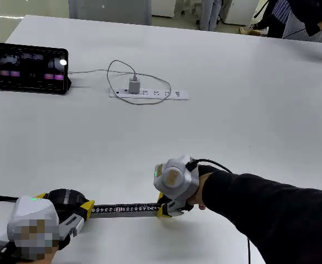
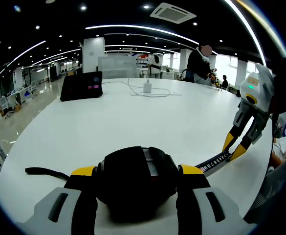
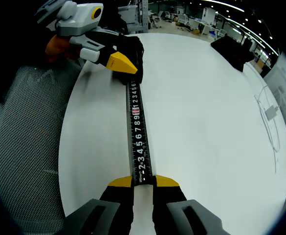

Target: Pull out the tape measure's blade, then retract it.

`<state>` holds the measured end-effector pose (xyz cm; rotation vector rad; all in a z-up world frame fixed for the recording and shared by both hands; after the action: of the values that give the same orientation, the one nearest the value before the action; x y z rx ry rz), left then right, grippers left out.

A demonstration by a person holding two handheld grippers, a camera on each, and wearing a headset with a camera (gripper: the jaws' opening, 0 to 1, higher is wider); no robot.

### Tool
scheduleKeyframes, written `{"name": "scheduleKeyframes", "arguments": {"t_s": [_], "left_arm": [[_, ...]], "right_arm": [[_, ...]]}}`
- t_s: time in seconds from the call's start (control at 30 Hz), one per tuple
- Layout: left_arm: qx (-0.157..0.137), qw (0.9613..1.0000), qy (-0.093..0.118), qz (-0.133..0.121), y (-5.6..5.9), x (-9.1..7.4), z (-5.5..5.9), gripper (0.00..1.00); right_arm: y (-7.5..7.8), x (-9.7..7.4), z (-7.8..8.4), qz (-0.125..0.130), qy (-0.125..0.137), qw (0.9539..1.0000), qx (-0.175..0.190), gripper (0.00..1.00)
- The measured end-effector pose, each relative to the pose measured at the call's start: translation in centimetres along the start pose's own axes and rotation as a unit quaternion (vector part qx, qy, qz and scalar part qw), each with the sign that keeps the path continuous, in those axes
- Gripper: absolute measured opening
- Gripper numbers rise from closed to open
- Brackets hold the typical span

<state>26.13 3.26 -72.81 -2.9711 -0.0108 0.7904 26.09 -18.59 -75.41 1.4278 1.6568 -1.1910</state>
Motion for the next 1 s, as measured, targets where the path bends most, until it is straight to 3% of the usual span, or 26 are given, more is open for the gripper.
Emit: {"name": "scheduleKeyframes", "arguments": {"t_s": [1.0], "left_arm": [[0.000, 1.0000, -0.006, 0.007, 0.0, 0.2, 0.0, 0.61]], "right_arm": [[0.3, 0.5, -1.2, -0.006, -0.003, 0.9999, 0.014, 0.10]]}}
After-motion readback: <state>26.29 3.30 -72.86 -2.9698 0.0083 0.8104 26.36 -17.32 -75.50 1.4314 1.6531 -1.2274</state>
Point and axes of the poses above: the centre of the closed fingertips' face, and the gripper's own axes: x roughly forward along the fingers, y roughly to its right, z roughly out of its underside, the point moved 3 cm from there along -x, roughly backward along the fingers, and after that the axes turned 12 degrees about -z, right-handed, at the moved point
